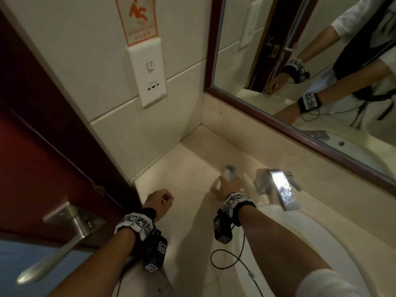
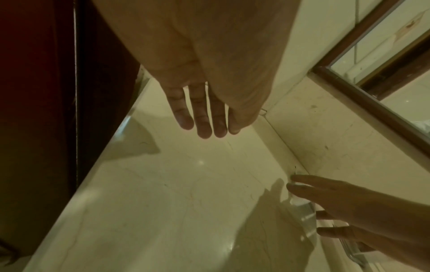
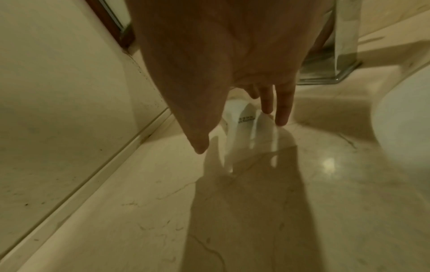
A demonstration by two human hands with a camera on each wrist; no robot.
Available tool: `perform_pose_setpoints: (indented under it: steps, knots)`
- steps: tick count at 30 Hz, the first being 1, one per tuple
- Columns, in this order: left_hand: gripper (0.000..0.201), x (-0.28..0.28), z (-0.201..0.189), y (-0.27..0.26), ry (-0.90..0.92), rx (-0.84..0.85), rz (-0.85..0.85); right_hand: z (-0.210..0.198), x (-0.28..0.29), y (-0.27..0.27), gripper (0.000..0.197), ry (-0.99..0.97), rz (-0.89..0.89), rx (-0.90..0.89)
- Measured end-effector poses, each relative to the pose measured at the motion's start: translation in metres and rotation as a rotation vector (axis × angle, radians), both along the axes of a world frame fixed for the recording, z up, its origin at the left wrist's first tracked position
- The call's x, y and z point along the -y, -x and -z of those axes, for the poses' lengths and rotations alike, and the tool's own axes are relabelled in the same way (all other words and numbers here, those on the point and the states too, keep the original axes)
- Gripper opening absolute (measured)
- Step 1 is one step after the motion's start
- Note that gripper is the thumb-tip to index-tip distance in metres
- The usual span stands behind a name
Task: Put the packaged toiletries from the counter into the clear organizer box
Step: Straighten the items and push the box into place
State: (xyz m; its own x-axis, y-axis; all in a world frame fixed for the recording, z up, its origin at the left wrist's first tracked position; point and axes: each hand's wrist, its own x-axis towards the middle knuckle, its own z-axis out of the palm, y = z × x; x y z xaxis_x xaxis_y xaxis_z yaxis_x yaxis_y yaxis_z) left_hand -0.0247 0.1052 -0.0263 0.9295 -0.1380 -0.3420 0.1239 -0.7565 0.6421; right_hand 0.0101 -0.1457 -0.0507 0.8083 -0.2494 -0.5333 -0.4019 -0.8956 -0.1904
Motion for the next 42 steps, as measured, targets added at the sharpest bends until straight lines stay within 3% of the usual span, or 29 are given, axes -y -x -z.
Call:
perform_pose_setpoints:
  steps: [3, 8, 13, 15, 17, 22, 30, 37, 42]
  knots:
    - [0.016, -0.002, -0.001, -0.002, -0.004, 0.004, -0.013, -0.001, 0.002, -0.004, 0.047, 0.004, 0.018, 0.005]
    - [0.031, 0.0, -0.006, -0.006, -0.027, -0.006, -0.039, -0.006, 0.016, -0.003, 0.042, 0.02, -0.033, 0.088]
    - [0.017, 0.023, -0.015, -0.004, -0.031, -0.003, -0.015, -0.019, 0.03, 0.008, 0.026, -0.162, -0.06, 0.165]
    - [0.016, 0.038, -0.018, 0.001, -0.024, -0.006, 0.012, -0.031, 0.037, 0.019, 0.011, -0.192, -0.088, 0.181]
    - [0.018, 0.056, -0.023, 0.006, -0.024, -0.008, 0.052, -0.05, 0.043, 0.034, 0.014, -0.231, -0.128, 0.222]
    - [0.015, 0.111, -0.041, 0.023, -0.017, 0.032, 0.191, -0.086, 0.068, 0.091, 0.035, -0.3, -0.168, 0.33]
    - [0.014, 0.221, -0.052, 0.083, -0.027, 0.036, 0.385, -0.097, 0.158, 0.212, 0.023, -0.281, -0.051, 0.264]
    - [0.013, 0.308, -0.059, 0.149, -0.018, 0.071, 0.557, -0.091, 0.253, 0.318, 0.016, -0.224, 0.11, 0.411]
    - [0.01, 0.354, -0.059, 0.194, -0.044, 0.081, 0.631, -0.09, 0.302, 0.388, 0.032, -0.254, 0.294, 0.428]
